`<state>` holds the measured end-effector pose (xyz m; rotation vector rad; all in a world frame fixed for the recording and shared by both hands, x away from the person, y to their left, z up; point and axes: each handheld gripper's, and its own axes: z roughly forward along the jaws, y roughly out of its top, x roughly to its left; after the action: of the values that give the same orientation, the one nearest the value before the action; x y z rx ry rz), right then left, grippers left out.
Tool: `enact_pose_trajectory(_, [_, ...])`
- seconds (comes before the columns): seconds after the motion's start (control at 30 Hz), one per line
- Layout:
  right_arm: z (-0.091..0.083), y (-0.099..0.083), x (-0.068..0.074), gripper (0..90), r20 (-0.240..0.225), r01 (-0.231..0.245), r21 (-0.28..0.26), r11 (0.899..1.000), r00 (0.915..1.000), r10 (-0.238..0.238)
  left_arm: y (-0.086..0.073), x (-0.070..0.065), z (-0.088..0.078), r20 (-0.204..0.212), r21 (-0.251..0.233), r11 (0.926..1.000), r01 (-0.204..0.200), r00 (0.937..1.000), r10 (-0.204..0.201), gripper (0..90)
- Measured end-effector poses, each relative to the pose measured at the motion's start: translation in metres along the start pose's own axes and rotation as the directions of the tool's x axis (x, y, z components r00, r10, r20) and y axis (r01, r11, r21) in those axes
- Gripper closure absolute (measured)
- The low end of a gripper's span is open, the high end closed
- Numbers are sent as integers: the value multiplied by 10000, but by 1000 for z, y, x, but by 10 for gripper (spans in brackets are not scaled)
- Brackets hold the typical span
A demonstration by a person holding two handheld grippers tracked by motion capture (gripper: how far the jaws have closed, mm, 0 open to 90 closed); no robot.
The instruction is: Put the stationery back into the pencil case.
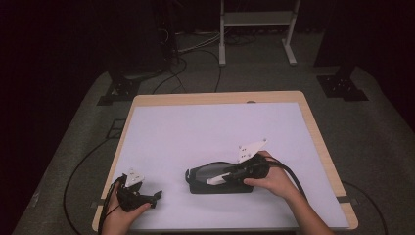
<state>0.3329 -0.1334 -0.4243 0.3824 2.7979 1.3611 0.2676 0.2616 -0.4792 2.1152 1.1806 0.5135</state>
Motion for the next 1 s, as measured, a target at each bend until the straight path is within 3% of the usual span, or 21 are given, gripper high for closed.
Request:
enact_pose_trajectory(0.3, [-7,2,1,652,148,22,-420,9991,9999,-16,0,0,0,-1,-1,10000,0,10000,0,8])
enact_pose_trajectory(0.57, [-25,2,1,600,435,-126,-762,9970,9989,159,0,0,0,1,-22,10000,33,10000,-33,8])
enact_pose_trajectory(0.77, [-38,-2,1,481,816,-500,-1071,9930,9949,588,0,0,0,9,-5,10000,13,10000,-13,8])
enact_pose_trajectory(1.0, [-48,-12,-4,324,1574,-967,-1340,9863,9805,1175,0,0,0,-6,2,10000,-2,10000,2,8])
